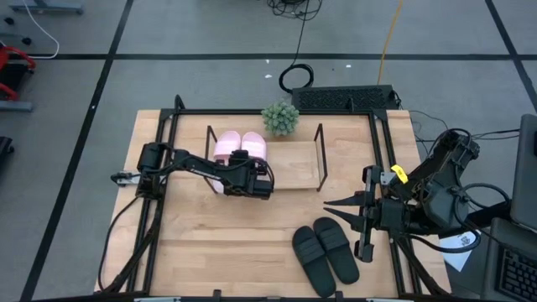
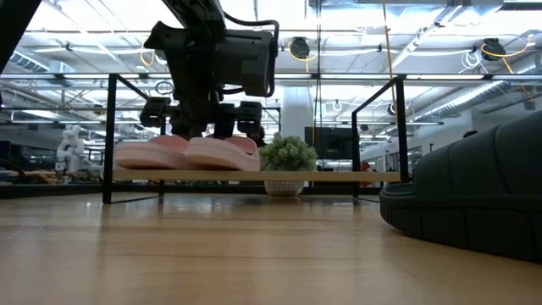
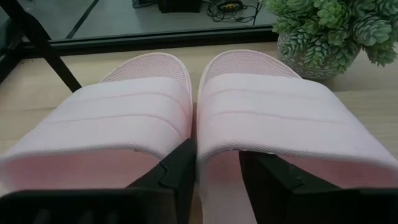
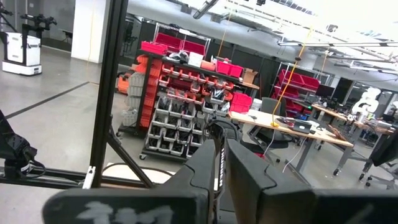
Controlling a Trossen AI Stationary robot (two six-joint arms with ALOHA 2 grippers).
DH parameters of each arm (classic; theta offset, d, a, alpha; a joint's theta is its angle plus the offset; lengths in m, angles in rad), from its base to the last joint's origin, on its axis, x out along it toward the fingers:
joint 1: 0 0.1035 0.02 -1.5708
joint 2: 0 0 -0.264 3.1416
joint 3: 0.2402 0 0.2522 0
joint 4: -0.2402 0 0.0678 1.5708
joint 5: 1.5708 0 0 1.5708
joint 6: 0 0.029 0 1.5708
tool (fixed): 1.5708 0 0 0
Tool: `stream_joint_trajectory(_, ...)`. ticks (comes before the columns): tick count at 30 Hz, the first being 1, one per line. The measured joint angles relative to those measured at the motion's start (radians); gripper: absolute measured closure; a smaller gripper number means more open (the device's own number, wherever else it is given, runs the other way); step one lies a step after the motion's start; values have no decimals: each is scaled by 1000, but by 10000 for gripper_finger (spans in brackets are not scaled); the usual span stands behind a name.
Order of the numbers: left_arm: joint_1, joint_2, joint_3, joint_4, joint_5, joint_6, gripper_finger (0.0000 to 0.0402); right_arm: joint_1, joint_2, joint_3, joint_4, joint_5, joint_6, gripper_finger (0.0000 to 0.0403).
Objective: Pick and place slides into the shelf
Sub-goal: Put the pink slide on the shelf
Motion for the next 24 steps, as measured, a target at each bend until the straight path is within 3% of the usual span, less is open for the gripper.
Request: stream_joint_trajectory(24,-18,-8,0,10,-2,10,272,0,0,0,-3,0,0,374)
